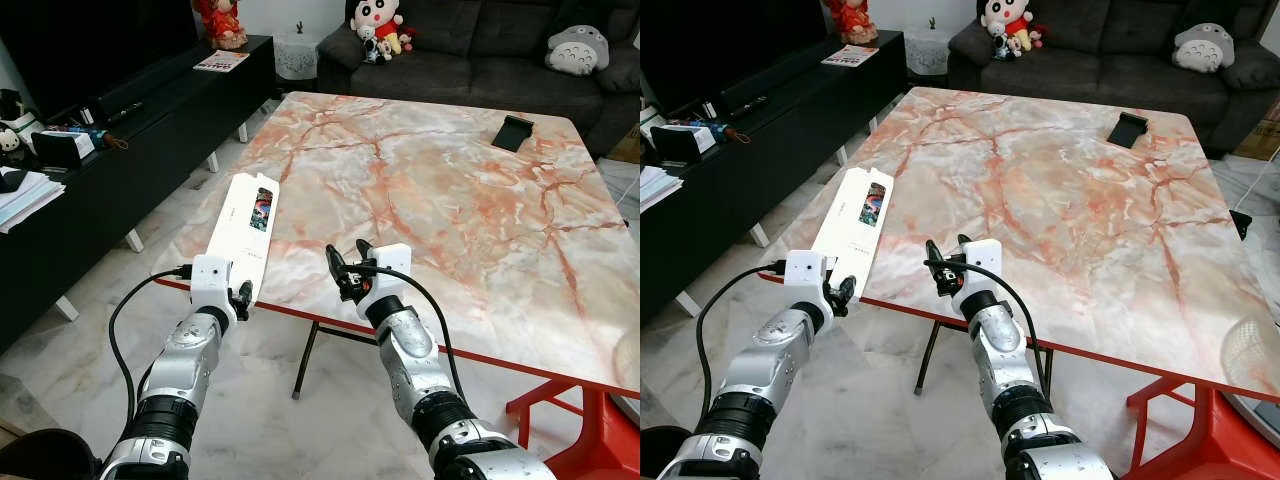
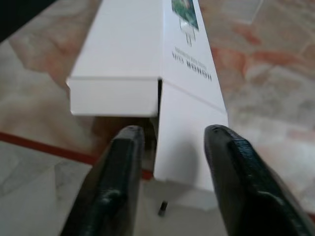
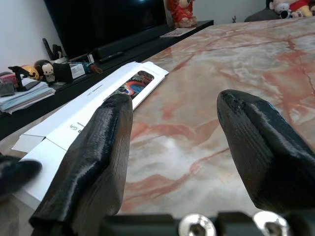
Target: Picking trash to rubbish bin
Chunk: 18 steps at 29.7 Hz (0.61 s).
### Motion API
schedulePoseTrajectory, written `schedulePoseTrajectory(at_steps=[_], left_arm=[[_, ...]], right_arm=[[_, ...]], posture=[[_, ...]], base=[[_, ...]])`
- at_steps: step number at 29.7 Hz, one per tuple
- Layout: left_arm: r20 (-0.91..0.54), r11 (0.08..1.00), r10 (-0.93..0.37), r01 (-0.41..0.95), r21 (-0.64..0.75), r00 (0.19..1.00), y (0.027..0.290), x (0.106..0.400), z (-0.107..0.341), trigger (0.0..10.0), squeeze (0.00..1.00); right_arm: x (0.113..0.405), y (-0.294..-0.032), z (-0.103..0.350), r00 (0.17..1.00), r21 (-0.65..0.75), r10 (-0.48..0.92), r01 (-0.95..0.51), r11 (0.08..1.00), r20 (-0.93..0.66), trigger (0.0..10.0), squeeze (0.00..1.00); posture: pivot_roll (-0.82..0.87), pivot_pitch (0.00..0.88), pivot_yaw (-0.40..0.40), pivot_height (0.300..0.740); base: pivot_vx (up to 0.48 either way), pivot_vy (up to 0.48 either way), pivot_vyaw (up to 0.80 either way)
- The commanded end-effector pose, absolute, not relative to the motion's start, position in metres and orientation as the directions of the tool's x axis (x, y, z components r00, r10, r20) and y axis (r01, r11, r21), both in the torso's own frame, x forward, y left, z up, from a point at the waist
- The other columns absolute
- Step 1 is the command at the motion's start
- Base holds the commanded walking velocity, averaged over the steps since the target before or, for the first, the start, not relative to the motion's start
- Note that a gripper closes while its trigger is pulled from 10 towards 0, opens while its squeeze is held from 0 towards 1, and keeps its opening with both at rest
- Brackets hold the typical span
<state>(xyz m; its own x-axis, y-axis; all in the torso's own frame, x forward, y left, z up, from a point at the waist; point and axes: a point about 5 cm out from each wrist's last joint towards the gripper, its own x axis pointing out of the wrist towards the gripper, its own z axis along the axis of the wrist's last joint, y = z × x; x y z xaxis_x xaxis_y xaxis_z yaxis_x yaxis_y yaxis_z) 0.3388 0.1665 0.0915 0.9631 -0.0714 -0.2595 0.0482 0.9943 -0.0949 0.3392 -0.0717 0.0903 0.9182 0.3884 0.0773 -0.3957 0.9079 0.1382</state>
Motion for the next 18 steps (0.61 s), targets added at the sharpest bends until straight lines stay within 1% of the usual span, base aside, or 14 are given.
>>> schedulePoseTrajectory(at_steps=[1,5,12,13,14,15,16,18], left_arm=[[-0.223,0.991,-0.077,0.051,-0.121,0.972,0.166,0.343,0.1,0.0,0.0],[-0.177,0.987,-0.064,0.036,-0.156,0.982,0.168,0.345,0.108,0.0,0.0],[-0.158,0.98,-0.063,0.031,-0.197,0.985,0.169,0.346,0.111,0.0,0.0],[-0.152,0.979,-0.066,0.035,-0.2,0.986,0.169,0.346,0.112,0.5,0.0],[-0.148,0.979,-0.068,0.038,-0.202,0.987,0.169,0.346,0.112,0.5,0.0],[-0.145,0.978,-0.069,0.039,-0.204,0.987,0.168,0.346,0.113,8.1,0.0],[-0.134,0.979,-0.072,0.044,-0.201,0.988,0.168,0.346,0.114,10.0,0.0],[-0.128,0.98,-0.071,0.045,-0.191,0.989,0.169,0.346,0.115,10.0,0.0]], right_arm=[[0.338,-0.07,0.089,0.915,0.132,0.397,-0.403,0.906,0.069,10.0,0.0],[0.339,-0.07,0.09,0.915,0.134,0.397,-0.404,0.905,0.073,10.0,0.0],[0.339,-0.07,0.09,0.914,0.134,0.4,-0.406,0.904,0.073,10.0,0.0],[0.339,-0.07,0.09,0.914,0.134,0.4,-0.406,0.904,0.073,10.0,0.0],[0.339,-0.07,0.09,0.914,0.134,0.4,-0.406,0.904,0.073,10.0,0.0],[0.339,-0.07,0.09,0.914,0.134,0.4,-0.406,0.904,0.073,10.0,0.0],[0.339,-0.07,0.09,0.914,0.133,0.398,-0.405,0.905,0.072,10.0,0.0],[0.339,-0.07,0.09,0.915,0.133,0.398,-0.404,0.905,0.072,10.0,0.0]], posture=[[-0.01,0.0,-0.001,0.74],[-0.01,0.0,-0.001,0.74],[-0.01,0.0,-0.003,0.74],[-0.01,0.0,-0.003,0.74],[-0.01,0.0,-0.003,0.74],[-0.01,0.0,-0.003,0.74],[-0.01,0.0,-0.003,0.74],[-0.01,0.0,-0.003,0.74]], base=[[0.0,0.0,0.0],[0.0,0.0,0.0],[0.0,0.0,0.0],[0.0,0.0,0.0],[0.0,0.0,0.0],[0.0,0.0,0.0],[0.0,0.0,0.0],[0.0,0.0,0.0]])
